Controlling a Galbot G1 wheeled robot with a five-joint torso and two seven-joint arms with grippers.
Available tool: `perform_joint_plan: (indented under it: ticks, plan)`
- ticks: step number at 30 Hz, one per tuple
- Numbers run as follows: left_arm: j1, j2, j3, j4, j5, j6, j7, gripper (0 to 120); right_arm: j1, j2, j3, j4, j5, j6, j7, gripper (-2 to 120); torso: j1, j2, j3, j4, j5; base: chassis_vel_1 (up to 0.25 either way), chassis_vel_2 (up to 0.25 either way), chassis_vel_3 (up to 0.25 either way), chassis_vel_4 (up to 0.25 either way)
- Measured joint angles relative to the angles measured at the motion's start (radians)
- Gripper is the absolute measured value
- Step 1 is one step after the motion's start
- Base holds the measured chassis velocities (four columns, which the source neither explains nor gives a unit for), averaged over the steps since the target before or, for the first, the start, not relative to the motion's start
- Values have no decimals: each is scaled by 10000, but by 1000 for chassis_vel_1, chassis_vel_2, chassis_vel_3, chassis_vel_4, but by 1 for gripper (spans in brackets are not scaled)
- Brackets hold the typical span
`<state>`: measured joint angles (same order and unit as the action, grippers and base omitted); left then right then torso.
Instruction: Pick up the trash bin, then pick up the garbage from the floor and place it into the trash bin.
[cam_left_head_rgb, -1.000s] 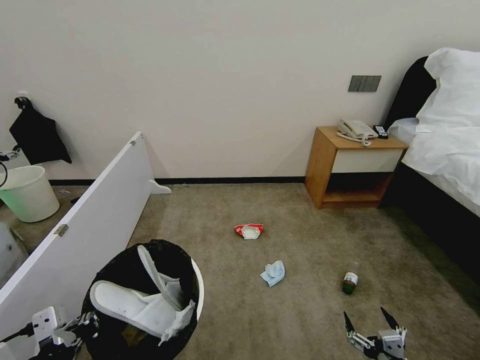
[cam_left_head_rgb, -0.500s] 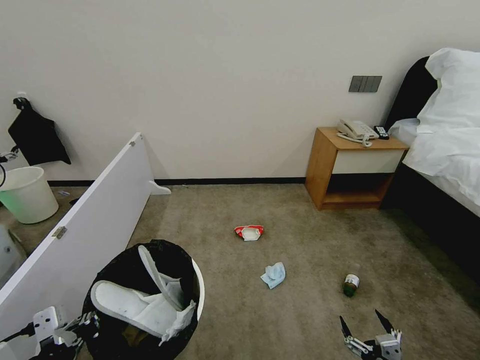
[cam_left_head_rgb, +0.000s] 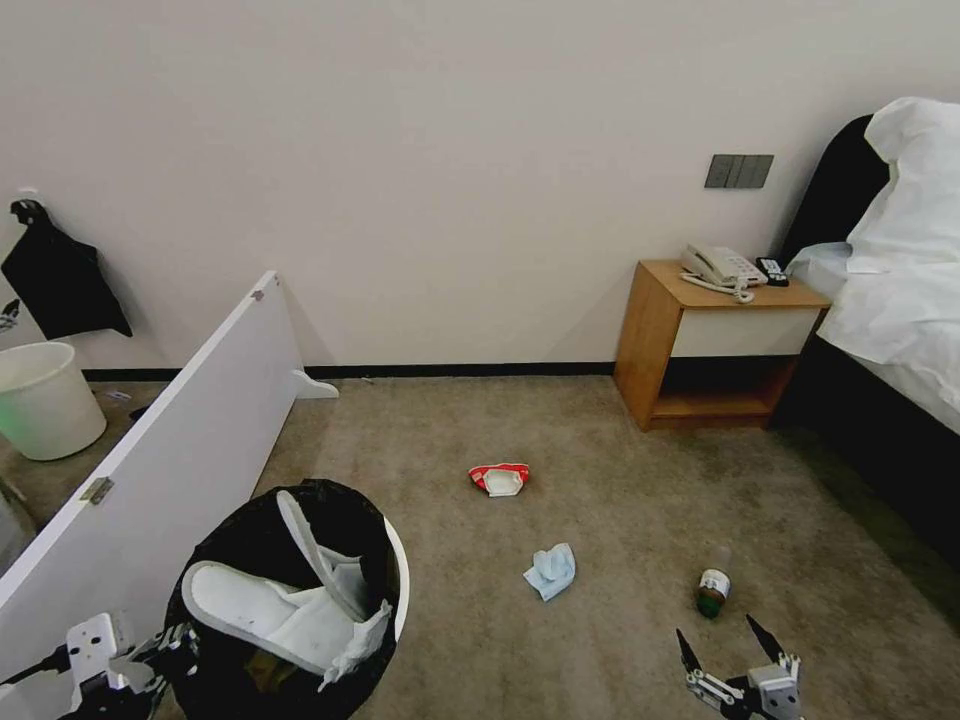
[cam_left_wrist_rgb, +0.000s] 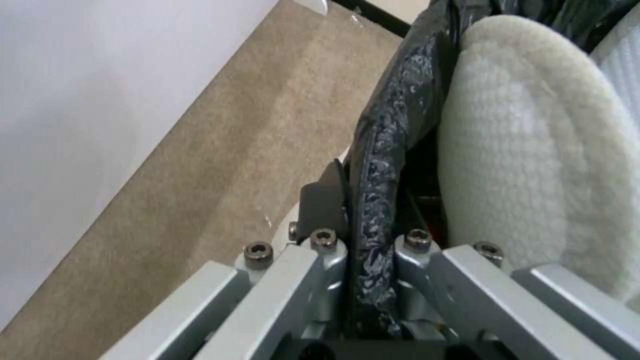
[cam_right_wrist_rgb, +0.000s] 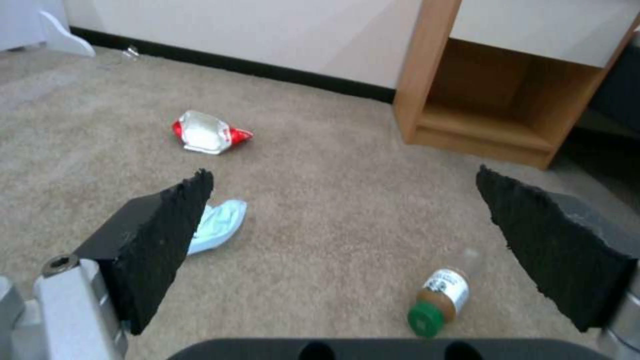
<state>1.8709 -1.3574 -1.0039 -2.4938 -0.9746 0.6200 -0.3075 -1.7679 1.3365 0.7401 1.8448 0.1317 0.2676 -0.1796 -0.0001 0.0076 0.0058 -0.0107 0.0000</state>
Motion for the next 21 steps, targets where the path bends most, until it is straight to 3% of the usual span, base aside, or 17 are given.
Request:
perform_joint_plan:
  ticks: [21]
  plan:
    - [-37,26,26,8,-2,11,-11,2,64,-20,15,-7,6,15,-46,100,1,0,-1,0,1,-101,102,102,-106]
